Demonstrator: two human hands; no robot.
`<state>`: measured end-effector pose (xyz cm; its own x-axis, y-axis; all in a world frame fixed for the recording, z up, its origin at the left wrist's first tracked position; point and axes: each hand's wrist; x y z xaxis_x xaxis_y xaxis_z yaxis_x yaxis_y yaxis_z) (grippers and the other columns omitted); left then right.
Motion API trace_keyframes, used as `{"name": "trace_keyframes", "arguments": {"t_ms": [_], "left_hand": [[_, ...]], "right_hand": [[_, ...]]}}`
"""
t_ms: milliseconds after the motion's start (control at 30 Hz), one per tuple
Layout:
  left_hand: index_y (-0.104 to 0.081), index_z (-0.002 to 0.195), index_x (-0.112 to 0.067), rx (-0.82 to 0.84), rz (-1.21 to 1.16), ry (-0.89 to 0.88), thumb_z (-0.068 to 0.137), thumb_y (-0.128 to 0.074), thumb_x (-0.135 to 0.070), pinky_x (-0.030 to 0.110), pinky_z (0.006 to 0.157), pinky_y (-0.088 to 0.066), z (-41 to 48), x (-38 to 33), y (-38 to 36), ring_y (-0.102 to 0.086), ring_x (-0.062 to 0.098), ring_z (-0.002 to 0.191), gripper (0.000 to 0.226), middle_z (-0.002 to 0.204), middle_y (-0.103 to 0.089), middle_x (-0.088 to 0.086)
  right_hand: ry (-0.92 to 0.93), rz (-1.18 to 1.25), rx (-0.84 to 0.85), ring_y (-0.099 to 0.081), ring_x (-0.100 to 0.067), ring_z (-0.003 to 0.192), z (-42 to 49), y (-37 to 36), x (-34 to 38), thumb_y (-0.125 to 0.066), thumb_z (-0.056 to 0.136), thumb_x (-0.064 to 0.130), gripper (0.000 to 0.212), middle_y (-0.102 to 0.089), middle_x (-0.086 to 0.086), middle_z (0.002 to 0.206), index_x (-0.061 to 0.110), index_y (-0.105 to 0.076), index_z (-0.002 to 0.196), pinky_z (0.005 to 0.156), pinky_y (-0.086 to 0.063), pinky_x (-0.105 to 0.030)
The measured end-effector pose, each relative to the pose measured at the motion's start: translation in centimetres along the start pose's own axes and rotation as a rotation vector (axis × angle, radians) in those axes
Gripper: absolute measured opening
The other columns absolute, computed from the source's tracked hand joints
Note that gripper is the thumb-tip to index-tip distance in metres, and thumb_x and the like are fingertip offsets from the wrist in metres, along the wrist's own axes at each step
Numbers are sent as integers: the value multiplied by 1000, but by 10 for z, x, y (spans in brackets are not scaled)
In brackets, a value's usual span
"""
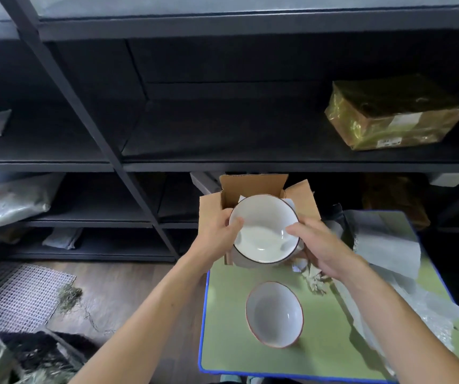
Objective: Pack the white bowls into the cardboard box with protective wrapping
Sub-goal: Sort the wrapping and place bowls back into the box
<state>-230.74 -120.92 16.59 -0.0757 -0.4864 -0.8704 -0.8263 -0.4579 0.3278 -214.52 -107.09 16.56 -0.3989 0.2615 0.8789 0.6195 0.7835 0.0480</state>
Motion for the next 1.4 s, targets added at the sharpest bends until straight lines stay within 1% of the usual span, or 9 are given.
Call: {"name": "trace_keyframes", "arguments": {"t_ms": [100,200,267,433,533,700,833,933,1400], "left_hand": [[-63,109,-8,-99,94,-29,101,-42,-32,34,69,-49,28,-11,3,-57,23,82,33,110,-63,21],[-64,106,-10,-153,161,-12,97,-41,-38,48,78,-60,56,-18,0,-67,31,88,38,100,-68,15],[-64,104,-14,-167,235,33,95,-39,-40,50,80,-60,72,-20,-2,-69,28,88,37,94,-69,9],[-61,100,-24,-240,452,125,89,-42,-47,36,74,-59,99,-13,-14,-60,10,76,31,84,-60,-8],[-59,93,-31,-280,563,159,79,-43,-56,26,62,-49,107,0,-21,-53,3,76,33,88,-56,-16],[-51,127,-28,-213,664,236,85,-38,-53,30,82,-48,112,3,-26,-53,16,96,51,111,-59,-9],[-25,152,-11,-109,616,332,104,-35,-33,26,82,-37,114,-11,-29,-55,20,112,54,137,-56,5],[-14,155,-6,-80,584,354,101,-38,-29,30,89,-40,123,-8,-34,-54,27,123,63,139,-54,11],[-22,146,2,-9,831,283,101,-42,-33,42,100,-44,140,7,-47,-49,36,127,61,142,-40,21]], "right_hand": [[94,-182,-33,-67,-18,85,23,6,25,-54,92,6,26,-68,-6,102,17,-65,113,64,-59,-32],[141,-347,-85,-64,-23,98,50,11,38,-51,95,8,31,-64,-4,111,22,-60,120,74,-61,-44],[136,-479,-105,-59,-22,101,68,12,40,-48,96,11,34,-61,-4,116,22,-57,127,65,-55,-32],[48,-870,-143,-50,-24,107,100,8,29,-46,98,16,24,-59,-9,120,14,-48,121,79,-41,-32],[47,-1059,-142,-50,-25,122,104,2,25,-43,98,10,43,-60,-13,124,6,-34,139,96,-42,-31],[7,-1127,-56,-60,-35,112,120,-14,13,-49,94,6,62,-57,-22,127,1,-19,148,72,-39,-36],[-40,-1224,-55,-54,-37,125,131,-26,7,-53,95,6,70,-42,-26,143,-3,-13,151,87,-42,-37],[-33,-1272,-65,-54,-37,124,137,-30,1,-51,97,5,68,-41,-27,143,-5,-11,151,93,-45,-37],[-100,-1395,-132,-60,-34,119,157,-41,-22,-47,100,10,58,-41,-26,143,-7,-17,148,93,-48,-33]]}}
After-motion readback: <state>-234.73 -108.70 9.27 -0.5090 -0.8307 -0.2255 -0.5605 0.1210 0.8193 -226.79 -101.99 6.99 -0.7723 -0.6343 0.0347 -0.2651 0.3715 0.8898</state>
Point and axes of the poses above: each hand's wrist, its own z-axis towards the middle knuckle, its own y-axis out of the back of the hand, x = y × z
